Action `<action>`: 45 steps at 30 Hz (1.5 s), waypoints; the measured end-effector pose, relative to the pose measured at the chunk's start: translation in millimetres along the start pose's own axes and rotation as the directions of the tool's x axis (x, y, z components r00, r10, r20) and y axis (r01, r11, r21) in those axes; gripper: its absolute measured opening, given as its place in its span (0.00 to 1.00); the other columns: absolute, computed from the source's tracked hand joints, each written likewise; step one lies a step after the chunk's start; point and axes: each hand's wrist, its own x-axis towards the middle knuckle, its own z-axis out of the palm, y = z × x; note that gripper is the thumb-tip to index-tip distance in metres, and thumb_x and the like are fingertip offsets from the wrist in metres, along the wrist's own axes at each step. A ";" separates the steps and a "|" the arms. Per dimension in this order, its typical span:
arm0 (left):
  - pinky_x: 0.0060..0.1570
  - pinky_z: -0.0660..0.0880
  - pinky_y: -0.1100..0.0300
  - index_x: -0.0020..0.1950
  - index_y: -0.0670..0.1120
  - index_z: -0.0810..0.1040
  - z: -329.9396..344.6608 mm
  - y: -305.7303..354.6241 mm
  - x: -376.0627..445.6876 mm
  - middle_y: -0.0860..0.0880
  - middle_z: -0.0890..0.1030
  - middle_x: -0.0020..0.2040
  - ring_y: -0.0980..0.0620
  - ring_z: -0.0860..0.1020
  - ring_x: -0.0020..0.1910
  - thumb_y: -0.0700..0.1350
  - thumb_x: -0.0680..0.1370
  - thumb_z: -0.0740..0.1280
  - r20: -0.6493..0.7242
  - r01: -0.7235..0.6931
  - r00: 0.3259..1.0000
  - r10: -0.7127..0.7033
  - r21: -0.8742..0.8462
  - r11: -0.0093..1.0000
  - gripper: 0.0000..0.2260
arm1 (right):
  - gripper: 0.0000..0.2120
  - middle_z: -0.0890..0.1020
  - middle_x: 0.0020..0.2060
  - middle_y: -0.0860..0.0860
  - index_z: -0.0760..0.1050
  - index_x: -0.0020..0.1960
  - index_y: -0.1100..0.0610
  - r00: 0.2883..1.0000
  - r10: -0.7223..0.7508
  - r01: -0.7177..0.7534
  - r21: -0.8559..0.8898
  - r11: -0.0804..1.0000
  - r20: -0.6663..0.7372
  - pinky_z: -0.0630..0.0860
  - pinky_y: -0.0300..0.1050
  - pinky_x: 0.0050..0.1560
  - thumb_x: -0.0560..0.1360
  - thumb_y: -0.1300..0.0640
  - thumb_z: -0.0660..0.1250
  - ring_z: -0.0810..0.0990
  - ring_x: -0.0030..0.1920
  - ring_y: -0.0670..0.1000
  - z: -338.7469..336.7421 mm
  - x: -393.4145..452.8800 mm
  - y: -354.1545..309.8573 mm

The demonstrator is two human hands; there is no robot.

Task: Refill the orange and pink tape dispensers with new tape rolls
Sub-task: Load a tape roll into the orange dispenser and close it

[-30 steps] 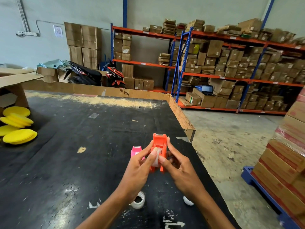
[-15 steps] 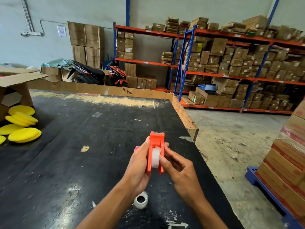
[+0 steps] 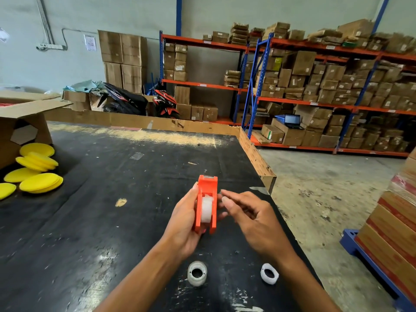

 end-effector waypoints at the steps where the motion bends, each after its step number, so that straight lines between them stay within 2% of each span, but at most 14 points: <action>1: 0.37 0.81 0.55 0.48 0.42 0.80 0.0 -0.8 -1.6 0.46 0.83 0.35 0.53 0.81 0.31 0.53 0.81 0.59 -0.002 -0.001 1.000 0.001 0.024 1.000 0.16 | 0.12 0.80 0.43 0.50 0.80 0.57 0.48 1.000 -0.008 0.008 -0.027 1.000 0.005 0.75 0.30 0.43 0.74 0.51 0.66 0.79 0.41 0.38 -1.8 2.1 -2.2; 3: 0.29 0.76 0.60 0.47 0.45 0.80 0.1 -2.1 -3.5 0.48 0.82 0.33 0.54 0.79 0.30 0.54 0.80 0.59 -0.010 -0.011 1.000 0.012 0.072 0.997 0.16 | 0.12 0.78 0.41 0.50 0.81 0.56 0.49 0.999 0.001 0.002 -0.071 0.997 0.040 0.73 0.29 0.41 0.74 0.50 0.67 0.77 0.39 0.37 -2.3 5.5 -6.6; 6: 0.24 0.71 0.62 0.42 0.47 0.79 2.1 -3.0 -5.2 0.50 0.79 0.31 0.56 0.76 0.28 0.55 0.80 0.59 0.000 -0.030 1.000 0.030 0.108 0.994 0.16 | 0.13 0.73 0.38 0.48 0.80 0.57 0.49 0.991 0.030 -0.008 -0.164 0.986 0.129 0.71 0.29 0.40 0.74 0.48 0.67 0.73 0.36 0.37 -0.6 9.7 -11.9; 9: 0.27 0.72 0.64 0.42 0.47 0.79 1.5 -4.1 -6.3 0.51 0.79 0.31 0.57 0.76 0.29 0.53 0.81 0.58 0.032 -0.063 0.998 0.058 0.155 0.986 0.16 | 0.11 0.73 0.42 0.51 0.81 0.55 0.45 0.972 0.080 -0.014 -0.285 0.958 0.222 0.70 0.32 0.41 0.75 0.46 0.66 0.71 0.37 0.41 -4.7 15.8 -16.3; 13: 0.32 0.75 0.64 0.51 0.44 0.80 -0.2 -5.6 -9.8 0.51 0.83 0.34 0.58 0.79 0.32 0.50 0.82 0.57 0.069 -0.084 0.995 0.072 0.192 0.978 0.15 | 0.08 0.76 0.48 0.56 0.83 0.50 0.50 0.948 0.109 -0.009 -0.317 0.948 0.299 0.70 0.34 0.41 0.72 0.49 0.70 0.73 0.41 0.49 -12.8 21.6 -24.9; 16: 0.29 0.72 0.61 0.52 0.43 0.79 -1.3 -4.1 -11.0 0.48 0.80 0.33 0.52 0.76 0.32 0.52 0.82 0.57 0.042 -0.051 0.998 0.044 0.192 0.980 0.16 | 0.05 0.78 0.43 0.57 0.83 0.45 0.57 0.957 0.045 0.028 -0.247 0.969 0.288 0.70 0.31 0.37 0.71 0.56 0.73 0.70 0.35 0.42 -15.1 21.5 -28.1; 18: 0.30 0.71 0.59 0.52 0.43 0.79 -2.5 -4.9 -10.3 0.47 0.78 0.34 0.52 0.74 0.32 0.52 0.81 0.58 0.022 -0.028 0.999 0.024 0.185 0.982 0.16 | 0.04 0.78 0.39 0.52 0.82 0.43 0.59 0.955 0.034 0.041 -0.246 0.968 0.294 0.71 0.31 0.36 0.72 0.57 0.72 0.70 0.34 0.40 -14.8 20.8 -27.7; 24: 0.34 0.71 0.56 0.52 0.42 0.80 -3.0 -6.3 -9.7 0.47 0.79 0.34 0.52 0.76 0.30 0.52 0.81 0.59 -0.037 0.064 0.998 -0.060 0.131 0.989 0.15 | 0.09 0.83 0.41 0.56 0.81 0.46 0.58 0.944 -0.006 0.088 -0.232 0.969 0.330 0.74 0.36 0.40 0.75 0.52 0.69 0.77 0.37 0.46 -16.2 19.1 -24.6; 27: 0.35 0.70 0.57 0.49 0.43 0.80 -2.3 -6.0 -9.1 0.46 0.78 0.35 0.53 0.75 0.30 0.51 0.80 0.61 -0.069 0.132 0.989 -0.128 0.065 0.989 0.13 | 0.11 0.82 0.44 0.53 0.82 0.48 0.56 0.939 -0.040 0.131 -0.247 0.960 0.342 0.76 0.40 0.43 0.70 0.50 0.73 0.79 0.42 0.50 -19.6 18.4 -20.3; 30: 0.32 0.71 0.59 0.45 0.42 0.81 -1.2 -7.6 -8.3 0.46 0.82 0.35 0.54 0.77 0.26 0.50 0.80 0.61 -0.094 0.199 0.976 -0.197 0.007 0.980 0.14 | 0.14 0.80 0.44 0.50 0.82 0.50 0.54 0.932 -0.113 0.224 -0.302 0.927 0.345 0.75 0.38 0.42 0.67 0.50 0.76 0.78 0.42 0.47 -17.0 17.0 -12.3; 35: 0.37 0.70 0.58 0.48 0.41 0.79 -5.4 -12.5 -4.6 0.44 0.77 0.40 0.53 0.73 0.29 0.51 0.78 0.64 -0.090 0.246 0.963 -0.254 -0.092 0.965 0.13 | 0.07 0.81 0.41 0.48 0.83 0.46 0.54 0.918 -0.262 0.353 -0.311 0.883 0.298 0.74 0.36 0.40 0.69 0.55 0.74 0.79 0.40 0.46 -11.6 13.0 -4.2; 38: 0.36 0.70 0.57 0.46 0.44 0.79 -5.7 -12.8 -5.4 0.46 0.77 0.36 0.53 0.74 0.29 0.55 0.77 0.64 -0.111 0.239 0.963 -0.244 -0.056 0.969 0.14 | 0.03 0.81 0.38 0.47 0.81 0.41 0.56 0.920 -0.250 0.332 -0.263 0.906 0.302 0.73 0.34 0.41 0.70 0.58 0.75 0.79 0.39 0.46 -9.1 14.1 -4.2; 41: 0.36 0.73 0.56 0.45 0.47 0.82 -1.8 -8.8 -12.6 0.48 0.82 0.33 0.51 0.79 0.31 0.60 0.77 0.62 -0.064 0.222 0.974 -0.217 0.087 0.971 0.18 | 0.04 0.84 0.37 0.51 0.82 0.40 0.59 0.946 -0.213 0.263 -0.194 0.945 0.244 0.76 0.40 0.39 0.70 0.59 0.75 0.80 0.37 0.49 -11.4 19.2 -6.1; 45: 0.35 0.74 0.57 0.49 0.45 0.83 0.9 -8.6 -19.3 0.43 0.85 0.41 0.50 0.81 0.33 0.51 0.74 0.67 -0.065 0.191 0.981 -0.181 0.197 0.962 0.11 | 0.06 0.85 0.36 0.59 0.82 0.43 0.62 0.961 -0.160 0.192 -0.128 0.973 0.225 0.79 0.50 0.41 0.71 0.59 0.73 0.82 0.38 0.57 -18.7 26.7 -12.8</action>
